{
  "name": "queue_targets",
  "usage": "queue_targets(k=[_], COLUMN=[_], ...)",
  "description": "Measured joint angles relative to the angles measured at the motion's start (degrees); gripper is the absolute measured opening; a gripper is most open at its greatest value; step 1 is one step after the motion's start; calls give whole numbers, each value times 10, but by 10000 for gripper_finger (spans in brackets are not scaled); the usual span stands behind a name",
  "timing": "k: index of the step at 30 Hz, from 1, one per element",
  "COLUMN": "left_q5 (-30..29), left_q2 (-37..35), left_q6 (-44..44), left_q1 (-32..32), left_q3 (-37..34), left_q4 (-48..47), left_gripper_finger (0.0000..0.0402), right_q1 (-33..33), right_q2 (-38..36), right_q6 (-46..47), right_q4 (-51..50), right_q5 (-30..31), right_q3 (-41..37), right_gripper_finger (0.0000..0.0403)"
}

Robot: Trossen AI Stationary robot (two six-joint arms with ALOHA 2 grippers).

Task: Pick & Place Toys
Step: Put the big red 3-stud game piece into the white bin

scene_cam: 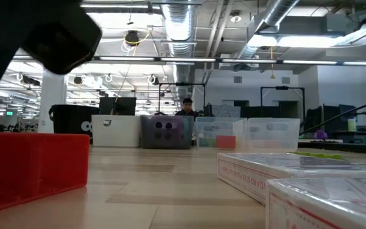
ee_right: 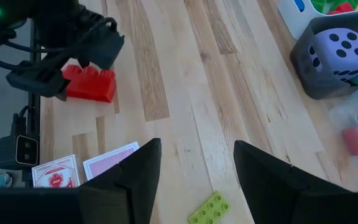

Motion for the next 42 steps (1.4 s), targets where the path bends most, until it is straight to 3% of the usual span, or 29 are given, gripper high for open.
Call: queue_targets(k=[4, 16, 30, 42], left_q5=[7, 9, -9, -40], left_q2=[-2, -2, -1, 0], left_q6=[-8, -11, -3, 74], left_q1=[0, 16, 33, 34], left_q3=[-20, -22, -22, -23], left_q4=[39, 40, 34, 69], left_gripper_finger=[391, 371, 272, 281], right_q1=[0, 0, 0, 0], right_q2=[0, 2, 2, 2], right_q6=[0, 1, 2, 1], right_q4=[0, 2, 3, 3], right_q5=[0, 0, 1, 3], right_q3=[0, 0, 0, 0], right_gripper_finger=[198, 198, 198, 198])
